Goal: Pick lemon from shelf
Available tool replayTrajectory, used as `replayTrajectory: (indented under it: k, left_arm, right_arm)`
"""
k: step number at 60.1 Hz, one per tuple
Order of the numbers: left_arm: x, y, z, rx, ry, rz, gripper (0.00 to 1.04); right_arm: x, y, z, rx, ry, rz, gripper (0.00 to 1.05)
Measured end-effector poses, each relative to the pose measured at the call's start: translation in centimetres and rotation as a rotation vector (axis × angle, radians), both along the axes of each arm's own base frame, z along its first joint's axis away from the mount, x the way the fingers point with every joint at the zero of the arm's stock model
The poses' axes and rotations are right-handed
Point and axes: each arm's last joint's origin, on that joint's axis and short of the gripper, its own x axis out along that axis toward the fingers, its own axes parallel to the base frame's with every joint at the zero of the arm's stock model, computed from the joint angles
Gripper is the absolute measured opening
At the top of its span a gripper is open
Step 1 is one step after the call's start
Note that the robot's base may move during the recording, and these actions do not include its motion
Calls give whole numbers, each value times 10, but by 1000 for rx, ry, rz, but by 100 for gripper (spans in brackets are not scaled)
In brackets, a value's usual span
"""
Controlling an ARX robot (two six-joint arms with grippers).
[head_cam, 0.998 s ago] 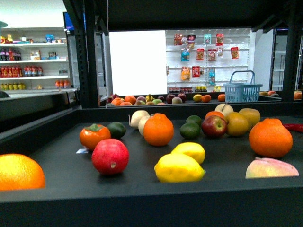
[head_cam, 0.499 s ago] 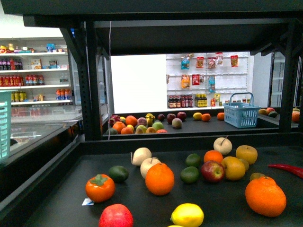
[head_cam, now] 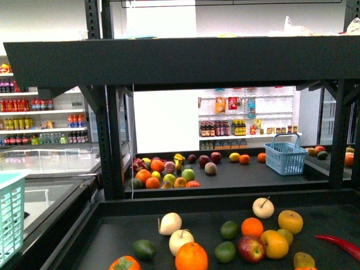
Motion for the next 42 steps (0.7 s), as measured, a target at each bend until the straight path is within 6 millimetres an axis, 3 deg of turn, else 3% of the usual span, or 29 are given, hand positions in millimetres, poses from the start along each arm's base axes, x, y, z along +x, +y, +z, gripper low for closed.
replayTrajectory:
  k: [22, 29, 34, 42]
  left_arm:
    - [0, 0, 0, -1, 2, 2, 97]
    - [6, -1, 0, -252, 228, 23, 97]
    - [20, 4, 24, -442, 206, -11, 97]
    - [52, 29, 77, -662, 118, -38, 97]
  right_arm:
    - [0, 0, 0, 0, 0, 1, 97]
    - [0, 0, 0, 0, 0, 2, 97]
    - [0, 0, 0, 0, 0, 1, 97]
    - [0, 0, 0, 0, 0, 1, 97]
